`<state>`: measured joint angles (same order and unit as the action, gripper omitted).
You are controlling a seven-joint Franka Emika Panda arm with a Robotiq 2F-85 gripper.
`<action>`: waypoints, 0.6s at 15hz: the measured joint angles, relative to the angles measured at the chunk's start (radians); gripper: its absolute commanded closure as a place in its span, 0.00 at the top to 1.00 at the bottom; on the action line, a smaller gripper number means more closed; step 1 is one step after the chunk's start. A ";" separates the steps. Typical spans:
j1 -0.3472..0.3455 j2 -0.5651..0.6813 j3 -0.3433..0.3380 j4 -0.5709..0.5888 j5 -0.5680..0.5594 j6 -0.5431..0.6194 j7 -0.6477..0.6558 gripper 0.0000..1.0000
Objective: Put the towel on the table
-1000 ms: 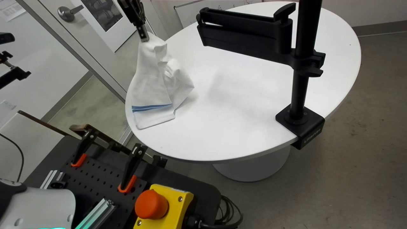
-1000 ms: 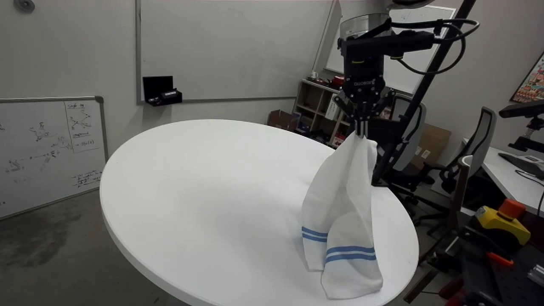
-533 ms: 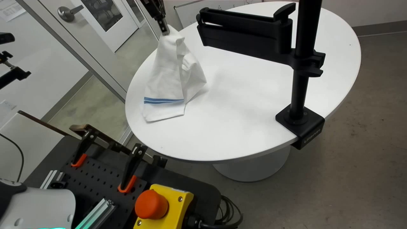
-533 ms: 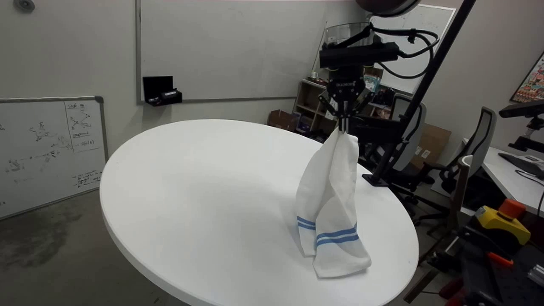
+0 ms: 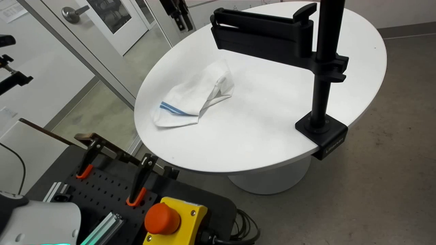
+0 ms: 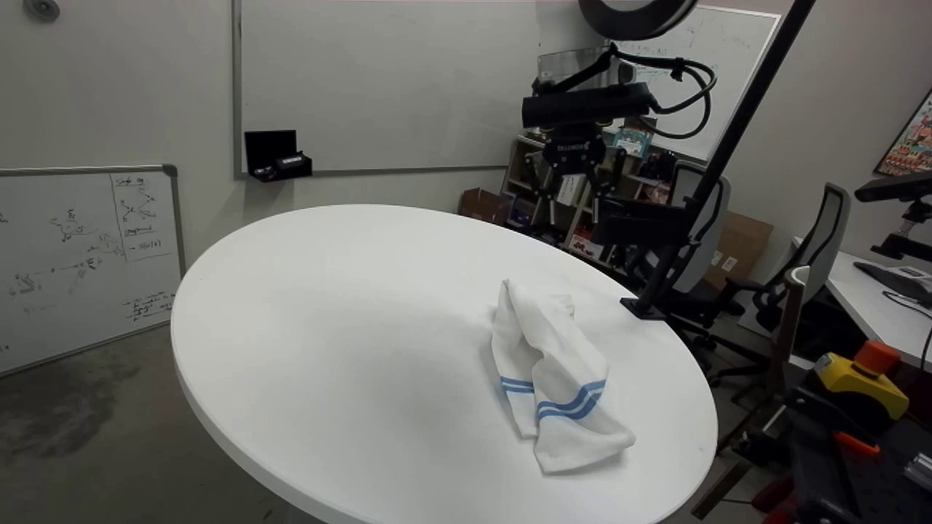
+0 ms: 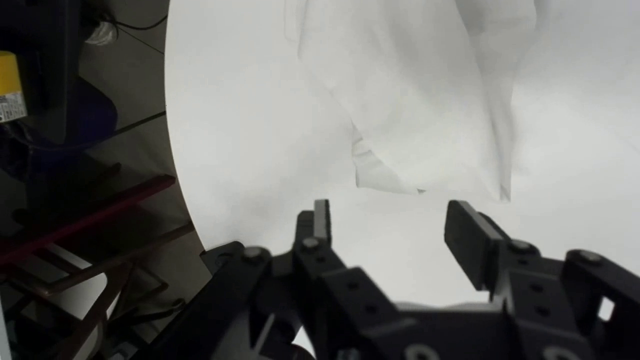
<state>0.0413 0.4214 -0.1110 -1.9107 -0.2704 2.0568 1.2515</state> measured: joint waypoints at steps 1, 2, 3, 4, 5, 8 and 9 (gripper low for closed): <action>0.003 0.003 0.000 0.006 -0.002 0.000 0.004 0.99; 0.006 0.003 0.000 0.009 -0.002 0.000 0.004 1.00; 0.010 0.002 0.000 0.013 -0.002 0.000 0.004 1.00; 0.014 -0.001 0.001 0.014 0.000 0.001 0.004 1.00; 0.017 -0.007 0.004 0.014 0.005 0.002 0.004 1.00; 0.019 -0.042 0.025 0.010 0.060 0.002 0.000 1.00; 0.020 -0.053 0.028 0.009 0.066 -0.001 0.000 1.00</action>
<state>0.0614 0.3684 -0.0834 -1.9013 -0.2048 2.0562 1.2514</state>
